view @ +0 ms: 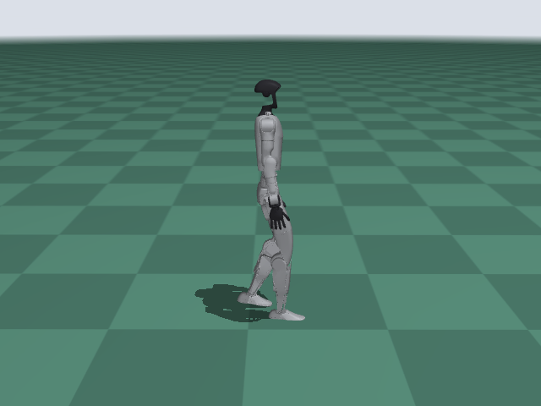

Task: Walk run

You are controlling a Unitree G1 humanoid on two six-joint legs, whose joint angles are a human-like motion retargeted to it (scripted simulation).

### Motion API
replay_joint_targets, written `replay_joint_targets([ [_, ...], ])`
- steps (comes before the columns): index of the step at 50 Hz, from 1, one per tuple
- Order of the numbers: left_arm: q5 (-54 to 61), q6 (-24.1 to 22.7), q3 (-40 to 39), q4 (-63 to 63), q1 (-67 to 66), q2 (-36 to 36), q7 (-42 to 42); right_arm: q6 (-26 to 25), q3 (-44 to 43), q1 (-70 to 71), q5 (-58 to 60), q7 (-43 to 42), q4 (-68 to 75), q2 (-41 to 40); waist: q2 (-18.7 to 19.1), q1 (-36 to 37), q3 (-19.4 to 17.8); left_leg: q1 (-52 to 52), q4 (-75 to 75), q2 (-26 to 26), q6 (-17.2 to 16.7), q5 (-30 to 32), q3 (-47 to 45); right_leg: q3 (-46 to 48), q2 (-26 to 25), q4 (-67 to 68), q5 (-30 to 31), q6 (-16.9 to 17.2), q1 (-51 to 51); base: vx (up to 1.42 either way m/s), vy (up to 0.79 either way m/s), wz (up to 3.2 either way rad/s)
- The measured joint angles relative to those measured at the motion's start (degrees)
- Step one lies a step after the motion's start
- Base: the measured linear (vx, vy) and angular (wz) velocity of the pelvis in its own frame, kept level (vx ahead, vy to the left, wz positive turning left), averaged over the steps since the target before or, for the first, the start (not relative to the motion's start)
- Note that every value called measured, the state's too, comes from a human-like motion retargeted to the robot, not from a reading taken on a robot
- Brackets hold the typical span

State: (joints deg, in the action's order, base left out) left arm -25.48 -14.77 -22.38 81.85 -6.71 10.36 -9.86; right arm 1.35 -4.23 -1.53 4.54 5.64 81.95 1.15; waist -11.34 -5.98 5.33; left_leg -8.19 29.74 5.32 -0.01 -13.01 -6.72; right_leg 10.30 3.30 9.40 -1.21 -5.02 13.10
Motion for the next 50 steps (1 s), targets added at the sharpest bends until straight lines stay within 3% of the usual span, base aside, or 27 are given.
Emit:
replay_joint_targets([
  [4, -1.01, 0.33, 0.62, -0.34, -1.03, -0.66, -0.05, 0.70, 0.56, -1.82, 0.65, -0.84, -1.17, -0.25, -0.59, 1.34, 0.03, 0.34, -6.73, 5.64, 1.46, -0.69, 17.99, -8.27, -1.58, -1.56, 2.99, 3.18, 0.14, -0.02, -0.05, -2.77],
  [7, -0.87, 0.25, 2.25, -1.03, -0.90, -1.26, 0.81, 0.61, 1.13, -2.00, 0.61, -0.44, -2.14, 0.14, -0.37, 4.20, -0.91, 1.84, -10.51, 9.40, 0.81, 3.63, 30.60, -17.30, -4.60, -1.56, 5.13, 6.00, 1.45, -0.17, 0.00, -3.35],
  [9, -0.12, 0.64, 3.24, -1.20, 0.00, -1.67, 0.65, 0.24, 1.35, -1.45, 0.82, -0.32, -2.84, 0.39, 0.13, 4.20, -1.58, 2.75, -12.95, 8.67, 3.24, 5.25, 28.61, -21.67, -6.29, -1.88, 6.27, 8.61, 2.15, -0.27, 0.00, -2.93],
  [12, 0.61, 1.55, 2.87, -1.77, 0.92, -1.60, -1.29, 0.48, 2.19, -0.58, 1.22, -1.03, -3.17, 0.11, 0.60, 0.49, -1.43, 4.61, -17.03, 5.22, 9.07, 2.51, 13.64, -23.55, -7.46, -2.83, 7.15, 13.23, 3.68, -0.35, 0.01, -2.30],
  [13, 0.85, 1.65, 2.63, -2.04, 1.14, -1.52, -1.86, 0.52, 2.54, -0.41, 1.25, -1.21, -3.31, -0.04, 0.96, -0.89, -1.39, 5.28, -18.43, 5.43, 9.30, 2.75, 13.88, -23.04, -7.73, -3.30, 7.10, 14.67, 4.14, -0.43, 0.01, -2.40],
  [15, 1.19, 2.41, 1.33, -2.95, 1.88, -0.96, -3.56, 0.73, 3.86, 0.25, 0.96, -0.80, -3.72, -0.25, 1.41, -2.11, -1.64, 4.77, -19.38, 4.14, 7.75, 2.82, 12.18, -23.13, -8.70, -3.76, 5.99, 13.68, 5.50, -0.50, 0.00, -2.92],
  [16, 1.22, 2.75, 0.75, -3.26, 2.47, -0.38, -4.09, 1.14, 4.47, 0.48, 0.52, -0.63, -3.94, -0.26, 1.76, -2.17, -1.90, 4.52, -19.82, 3.13, 8.02, 2.63, 8.83, -19.75, -8.48, -3.76, 4.27, 11.17, 6.32, -0.53, 0.00, -3.11],
  [19, 0.97, 3.39, 0.45, -3.90, 3.84, 1.13, -4.33, 2.08, 4.78, 0.30, -0.03, -0.61, -3.95, 0.44, 2.77, -0.57, -2.09, 4.50, -21.31, 0.87, 9.23, 1.86, -0.48, -4.84, -5.89, -2.33, -0.93, 4.49, 8.04, -0.41, 0.00, -2.86],
  [23, 1.10, 2.92, 0.93, -4.70, 3.88, 1.01, -2.46, 1.50, 3.27, -1.23, 1.22, -1.45, -2.13, 1.90, 3.80, 3.30, 0.12, 4.88, -23.29, -1.14, 9.12, 1.16, -11.80, 11.04, -2.17, 2.45, -5.53, 1.25, 7.63, -0.18, 0.01, -2.53],
  [30, 1.06, 2.34, 1.47, -5.79, 2.72, -1.64, -3.65, 1.21, -0.03, -3.22, 1.49, -1.22, 0.97, 3.23, 7.47, 2.11, 0.78, 6.75, -23.76, -4.05, 7.29, 0.48, -19.06, 5.04, -3.49, 7.74, -7.28, 0.32, 0.84, -0.08, -0.04, -1.27],
  [35, -0.97, 3.08, 2.56, -6.28, 1.31, -4.32, -3.73, 1.70, -1.98, -6.05, 1.55, -1.45, 0.89, 3.84, 8.34, -0.24, 1.76, 7.39, -22.59, -4.58, 5.86, 0.00, -22.35, 3.97, -3.45, 0.13, -5.64, 0.21, -5.55, 0.02, -0.19, -0.11],
  [41, -5.68, 2.28, 6.81, -6.10, 1.01, -4.20, -1.11, 1.66, -2.44, -7.49, -1.28, -1.33, 1.45, 3.64, 8.08, 0.61, 0.47, 5.58, -17.38, -4.73, 3.11, 2.56, -18.89, 3.54, -2.63, -2.44, -5.24, -2.46, -5.99, -0.06, -0.10, 0.27],
  [43, -5.88, 2.25, 7.27, -5.36, 1.23, -4.29, -0.72, 2.07, -2.59, -7.94, -0.66, -0.93, 0.31, 3.41, 7.91, 1.37, 0.29, 4.06, -15.52, -3.42, 2.25, 1.79, -12.23, 2.97, -2.48, -2.15, -5.63, -3.06, -5.78, -0.06, -0.09, -0.03],
  [46, -5.41, 2.40, 7.50, -3.43, 1.62, -4.83, 0.50, 3.53, -2.69, -8.71, -0.15, -1.59, -0.99, 3.24, 8.60, 3.13, 0.20, 2.41, -14.44, 0.29, -2.12, 1.37, 1.96, 0.81, -3.89, -2.11, -5.77, -3.58, -5.78, -0.01, -0.01, -0.31],
  [47, -5.21, 2.44, 7.65, -2.72, 1.78, -5.16, 1.19, 3.81, -2.71, -8.91, -0.25, -1.76, -1.21, 3.24, 8.95, 3.82, 0.09, 2.39, -15.14, 1.24, -2.01, 2.33, 4.79, 0.01, -4.52, -2.23, -5.82, -3.71, -6.01, -0.04, -0.02, -0.46],
  [50, -4.87, 2.28, 8.44, -0.55, 2.50, -6.65, 3.88, 3.74, -3.61, -9.14, -0.50, -1.24, -1.12, 3.54, 9.50, 4.94, -0.11, 4.41, -19.09, 2.86, 5.88, 4.09, 5.89, -0.96, -5.37, -2.43, -6.59, -3.63, -7.28, 0.05, 0.01, -0.28],
])
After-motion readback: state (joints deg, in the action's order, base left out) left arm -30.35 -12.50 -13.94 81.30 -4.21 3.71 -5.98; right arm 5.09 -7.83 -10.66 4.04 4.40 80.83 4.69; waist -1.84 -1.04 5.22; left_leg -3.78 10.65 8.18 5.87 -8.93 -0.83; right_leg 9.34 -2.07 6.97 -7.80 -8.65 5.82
